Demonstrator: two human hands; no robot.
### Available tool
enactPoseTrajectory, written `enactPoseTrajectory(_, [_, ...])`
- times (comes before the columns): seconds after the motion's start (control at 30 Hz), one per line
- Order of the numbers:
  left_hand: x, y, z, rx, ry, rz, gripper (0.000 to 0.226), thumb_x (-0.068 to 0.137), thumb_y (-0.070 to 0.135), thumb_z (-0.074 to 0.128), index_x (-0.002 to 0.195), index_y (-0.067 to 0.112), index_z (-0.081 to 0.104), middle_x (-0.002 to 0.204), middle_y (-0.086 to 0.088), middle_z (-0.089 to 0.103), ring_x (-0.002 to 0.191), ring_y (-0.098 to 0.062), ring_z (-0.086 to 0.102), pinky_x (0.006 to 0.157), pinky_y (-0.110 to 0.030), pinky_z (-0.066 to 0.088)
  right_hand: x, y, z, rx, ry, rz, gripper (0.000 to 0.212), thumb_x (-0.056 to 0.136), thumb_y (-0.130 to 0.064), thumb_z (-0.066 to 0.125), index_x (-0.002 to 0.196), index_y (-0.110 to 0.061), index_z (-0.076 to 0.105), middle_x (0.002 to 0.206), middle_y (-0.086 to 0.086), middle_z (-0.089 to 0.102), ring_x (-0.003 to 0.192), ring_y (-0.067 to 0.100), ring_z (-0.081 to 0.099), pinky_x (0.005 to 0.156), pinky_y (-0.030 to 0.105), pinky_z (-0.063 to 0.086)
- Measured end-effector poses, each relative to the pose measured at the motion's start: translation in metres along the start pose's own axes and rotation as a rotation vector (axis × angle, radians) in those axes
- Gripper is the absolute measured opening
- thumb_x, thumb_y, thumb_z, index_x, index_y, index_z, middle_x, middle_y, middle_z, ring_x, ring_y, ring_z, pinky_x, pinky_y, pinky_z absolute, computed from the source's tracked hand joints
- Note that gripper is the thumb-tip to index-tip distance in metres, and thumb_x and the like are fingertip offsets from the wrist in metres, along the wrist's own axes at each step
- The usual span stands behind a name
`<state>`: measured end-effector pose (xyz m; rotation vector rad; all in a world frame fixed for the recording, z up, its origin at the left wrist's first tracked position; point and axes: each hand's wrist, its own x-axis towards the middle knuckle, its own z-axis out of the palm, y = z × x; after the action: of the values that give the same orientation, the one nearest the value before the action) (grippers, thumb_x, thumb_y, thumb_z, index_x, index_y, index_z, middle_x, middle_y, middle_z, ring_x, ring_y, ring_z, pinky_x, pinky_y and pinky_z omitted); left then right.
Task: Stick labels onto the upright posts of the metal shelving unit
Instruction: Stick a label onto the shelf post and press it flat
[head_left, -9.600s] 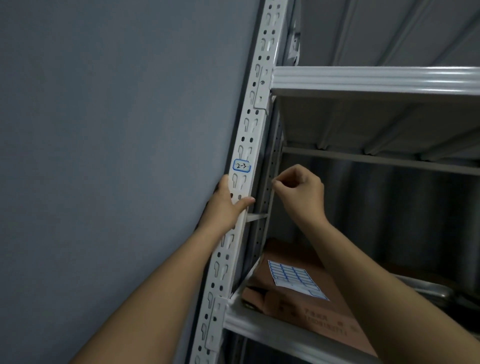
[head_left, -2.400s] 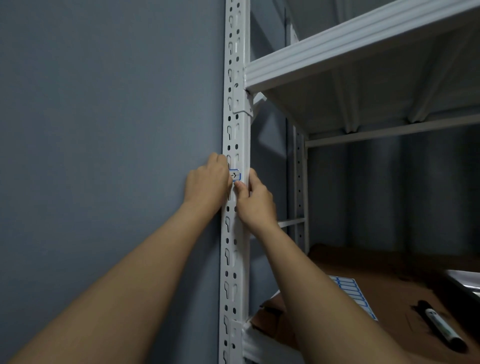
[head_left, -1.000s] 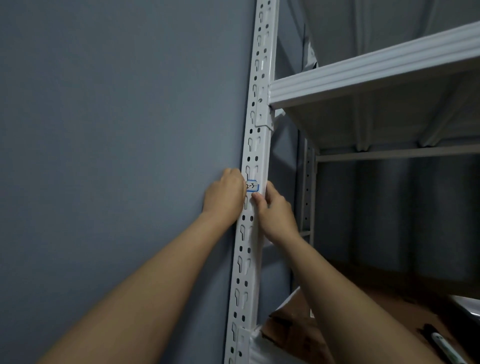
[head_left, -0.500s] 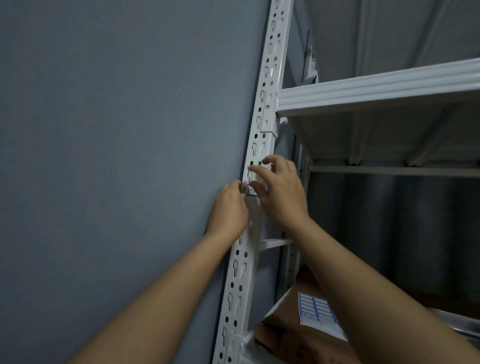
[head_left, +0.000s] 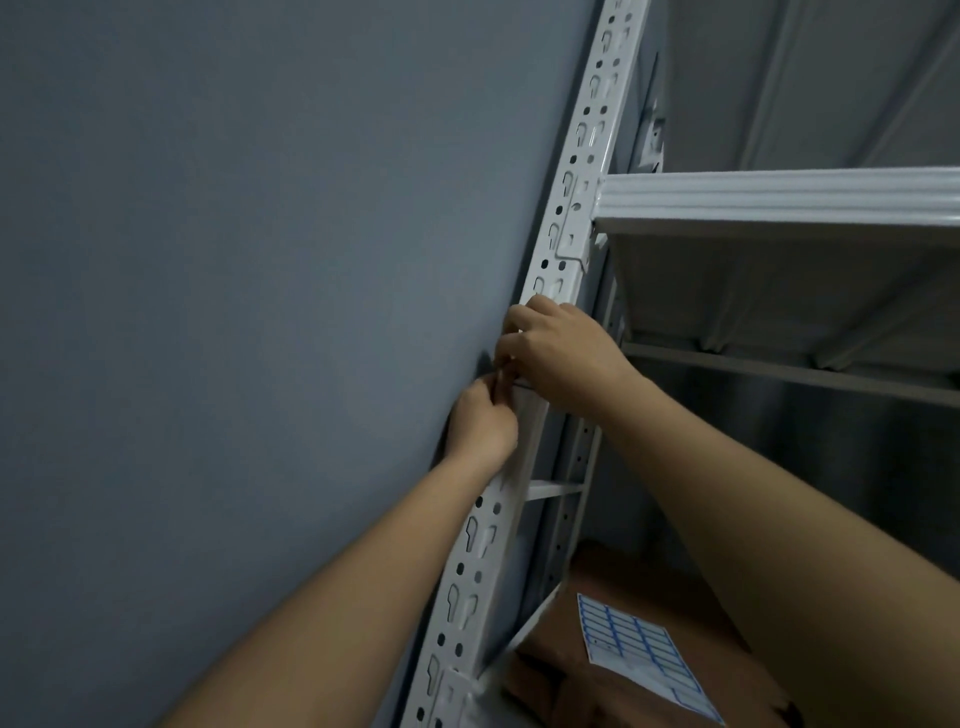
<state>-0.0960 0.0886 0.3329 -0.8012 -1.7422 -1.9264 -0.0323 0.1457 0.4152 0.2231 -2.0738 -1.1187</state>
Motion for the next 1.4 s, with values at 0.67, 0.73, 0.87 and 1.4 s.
enactPoseTrajectory(0.67, [0.001,0.005,0.005,-0.152,0.086,-0.097,0.027,0.099,0.015,0.040,0.098,0.002,0.063,0.101,-0.020,0.065,0.093,-0.030,0.060,0.066,-0.026,0.035,-0.007,0.000,0.002,0.090,0.014,-0.004,0.026,0.091,-0.006,0.052,0.114,-0.014,0.063,0.112,0.004,0.053,0.107,0.022,0.046,0.066,0.032,0.037])
enactPoseTrajectory(0.73, [0.000,0.004,0.005,-0.136,0.080,-0.081,0.028,0.099,0.017,0.039,0.100,0.002,0.063,0.102,-0.020,0.064,0.092,-0.030,0.060,0.066,-0.025,0.035,-0.008,0.001,0.000,0.111,0.010,0.005,0.026,0.092,-0.008,0.053,0.115,-0.016,0.063,0.113,0.002,0.053,0.107,0.020,0.045,0.070,0.032,0.044])
enactPoseTrajectory(0.87, [0.000,0.001,0.005,-0.127,0.059,-0.072,0.028,0.099,0.017,0.038,0.101,0.005,0.063,0.098,-0.019,0.064,0.079,-0.021,0.052,0.063,-0.026,0.035,-0.010,0.002,-0.002,0.110,-0.004,-0.003,0.027,0.092,-0.008,0.052,0.115,-0.016,0.063,0.115,0.002,0.054,0.110,0.019,0.044,0.077,0.033,0.047])
enactPoseTrajectory(1.4, [0.002,-0.003,0.001,-0.134,-0.028,-0.053,0.032,0.102,0.018,0.034,0.075,0.012,0.050,0.060,-0.001,0.043,0.052,-0.015,0.042,0.057,-0.026,0.040,-0.019,0.006,0.000,0.176,0.007,0.075,0.022,0.090,-0.006,0.053,0.106,-0.016,0.064,0.110,0.000,0.054,0.106,0.018,0.044,0.080,0.028,0.041])
